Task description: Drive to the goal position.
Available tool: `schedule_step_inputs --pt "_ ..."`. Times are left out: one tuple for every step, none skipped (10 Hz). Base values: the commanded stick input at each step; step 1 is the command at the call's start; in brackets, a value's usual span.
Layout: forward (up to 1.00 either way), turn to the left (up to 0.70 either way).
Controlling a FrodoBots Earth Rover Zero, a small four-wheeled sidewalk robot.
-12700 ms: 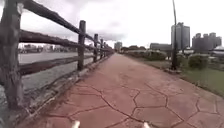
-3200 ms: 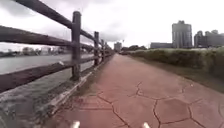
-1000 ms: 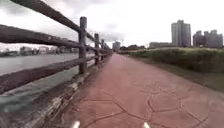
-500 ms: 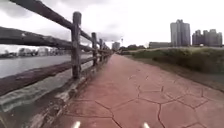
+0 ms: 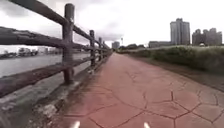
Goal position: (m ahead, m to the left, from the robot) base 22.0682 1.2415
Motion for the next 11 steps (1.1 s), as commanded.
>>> schedule_step_inputs --pt "0.7 0.0" --pt "0.7 0.0" --pt "0.7 0.0" --pt "0.7 0.0" --pt "0.7 0.0" --pt "0.7 0.0" --pt "0.7 0.0" --pt "0.7 0.0" --pt "0.7 -0.01" --pt "0.7 -0.27" --pt "0.7 -0.27"
